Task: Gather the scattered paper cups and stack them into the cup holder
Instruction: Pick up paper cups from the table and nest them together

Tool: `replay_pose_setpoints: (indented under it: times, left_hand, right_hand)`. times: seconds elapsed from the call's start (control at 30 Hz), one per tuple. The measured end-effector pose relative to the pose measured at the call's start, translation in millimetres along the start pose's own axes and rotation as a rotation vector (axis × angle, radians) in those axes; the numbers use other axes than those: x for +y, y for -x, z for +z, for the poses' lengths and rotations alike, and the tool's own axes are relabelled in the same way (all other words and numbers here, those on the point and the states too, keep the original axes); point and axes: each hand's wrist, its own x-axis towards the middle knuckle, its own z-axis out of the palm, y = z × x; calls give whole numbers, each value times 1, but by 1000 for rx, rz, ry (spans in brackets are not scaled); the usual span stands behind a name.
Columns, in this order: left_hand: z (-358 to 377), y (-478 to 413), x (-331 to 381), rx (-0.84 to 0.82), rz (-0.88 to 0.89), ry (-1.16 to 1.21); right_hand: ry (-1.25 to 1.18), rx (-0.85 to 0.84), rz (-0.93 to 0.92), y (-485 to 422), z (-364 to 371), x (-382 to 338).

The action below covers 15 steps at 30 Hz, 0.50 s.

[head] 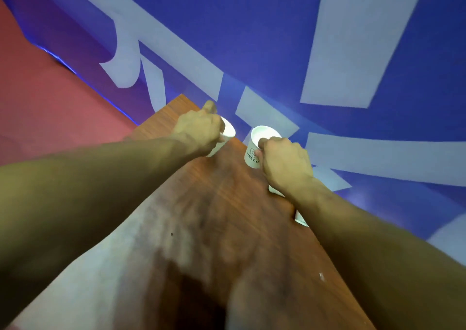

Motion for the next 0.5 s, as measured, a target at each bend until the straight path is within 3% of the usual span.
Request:
replay_pose_setpoints:
  times: [0.23, 0.5]
  left_hand:
    - [-60, 67, 58, 188, 170, -39]
    - [-111, 142, 188, 343, 344, -55]
  right_hand:
    - [-38, 122, 70, 88, -60, 22]
    - [14, 349, 137, 219, -127, 82]
